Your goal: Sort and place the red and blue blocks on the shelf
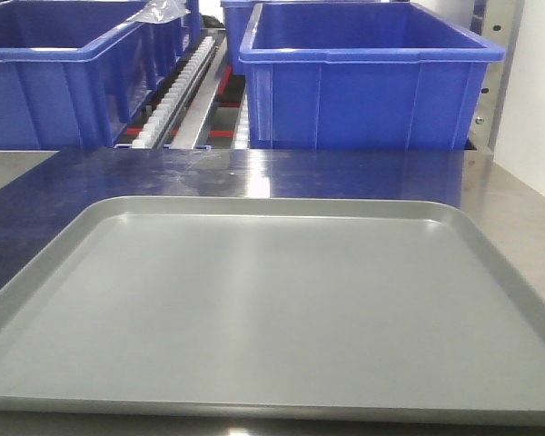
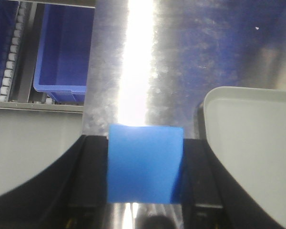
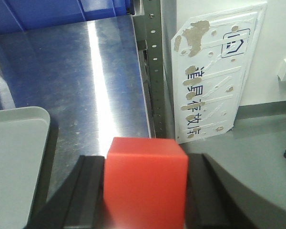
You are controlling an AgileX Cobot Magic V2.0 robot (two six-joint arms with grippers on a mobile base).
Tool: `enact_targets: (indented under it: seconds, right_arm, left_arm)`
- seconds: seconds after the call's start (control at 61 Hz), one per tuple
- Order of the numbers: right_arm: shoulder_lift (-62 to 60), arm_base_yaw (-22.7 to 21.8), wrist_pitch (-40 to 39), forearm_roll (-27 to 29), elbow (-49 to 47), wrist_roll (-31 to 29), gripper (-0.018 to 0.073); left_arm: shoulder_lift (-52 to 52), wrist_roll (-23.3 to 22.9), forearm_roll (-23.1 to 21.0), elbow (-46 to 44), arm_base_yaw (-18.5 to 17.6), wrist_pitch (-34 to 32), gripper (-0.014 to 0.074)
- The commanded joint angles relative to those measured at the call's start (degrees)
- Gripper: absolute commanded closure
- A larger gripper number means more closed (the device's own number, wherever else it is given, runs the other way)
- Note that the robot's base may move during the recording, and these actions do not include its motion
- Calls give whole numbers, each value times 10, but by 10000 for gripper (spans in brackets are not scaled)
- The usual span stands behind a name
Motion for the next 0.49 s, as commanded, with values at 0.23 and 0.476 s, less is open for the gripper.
enact_targets:
  seconds: [0.23,0.476]
  right_arm:
    - [0,-4,-43,-7,-16,-6,510]
    - [0,-4,-43,-7,-16,-6,510]
  left_arm:
    - [-83,-5,4,56,3,-72,472]
    - [-102,-5,4,101,3,-90,472]
